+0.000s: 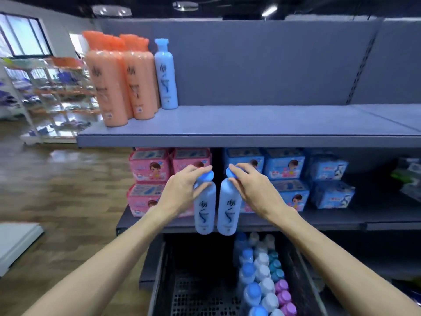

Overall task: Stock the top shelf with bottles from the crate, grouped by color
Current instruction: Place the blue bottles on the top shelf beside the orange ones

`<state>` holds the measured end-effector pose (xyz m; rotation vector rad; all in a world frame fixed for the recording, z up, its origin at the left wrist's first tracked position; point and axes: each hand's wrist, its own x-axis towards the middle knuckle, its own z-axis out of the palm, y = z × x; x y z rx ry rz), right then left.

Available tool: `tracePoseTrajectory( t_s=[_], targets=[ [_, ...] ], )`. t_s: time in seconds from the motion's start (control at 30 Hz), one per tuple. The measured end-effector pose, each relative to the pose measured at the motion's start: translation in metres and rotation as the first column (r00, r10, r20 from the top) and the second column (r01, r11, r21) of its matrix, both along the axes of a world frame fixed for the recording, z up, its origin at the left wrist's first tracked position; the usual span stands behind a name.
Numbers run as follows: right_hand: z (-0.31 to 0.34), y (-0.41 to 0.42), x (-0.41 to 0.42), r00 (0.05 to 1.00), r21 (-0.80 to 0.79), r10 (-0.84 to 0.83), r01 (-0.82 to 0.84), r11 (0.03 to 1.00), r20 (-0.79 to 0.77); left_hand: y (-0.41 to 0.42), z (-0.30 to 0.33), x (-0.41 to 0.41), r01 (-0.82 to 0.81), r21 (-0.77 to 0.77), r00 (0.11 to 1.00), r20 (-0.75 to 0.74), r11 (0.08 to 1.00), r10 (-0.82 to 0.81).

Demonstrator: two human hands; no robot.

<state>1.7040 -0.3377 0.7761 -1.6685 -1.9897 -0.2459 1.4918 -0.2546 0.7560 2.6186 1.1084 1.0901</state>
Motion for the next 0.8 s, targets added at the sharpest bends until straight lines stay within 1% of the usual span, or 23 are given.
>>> tracePoseTrajectory(
  t_s=[0.1,0.23,0.33,0.47,0.63,0.8],
  targets=[
    [0.032,0.007,0.0,1.0,0.094,0.013,-0.012,0.996,-0.007,0.003,0.036,0.002,-0.003,0.029,0.999,0.043,1.0,0.001],
    [0.079,0.017,0.0,0.999,0.224,0.047,-0.047,0.973,0.006,0.005,0.087,0.005,0.0,0.135,0.998,0.055,0.991,-0.007],
    [0.119,0.024,0.0,0.998,0.279,0.057,-0.045,0.959,-0.035,0.007,0.129,0.007,-0.017,0.212,0.998,0.055,0.977,0.006],
    [0.176,0.033,0.001,0.995,0.343,0.08,-0.057,0.938,-0.051,0.011,0.188,0.01,-0.017,0.289,0.996,0.087,0.957,-0.008],
    [0.243,0.049,0.002,1.0,0.357,0.026,-0.02,0.934,-0.013,0.027,0.252,0.01,-0.045,0.358,0.99,0.14,0.933,-0.006],
    [0.274,0.063,0.006,0.998,0.345,-0.003,0.027,0.938,-0.069,0.046,0.282,0.014,-0.073,0.352,0.986,0.168,0.933,0.014]
  ],
)
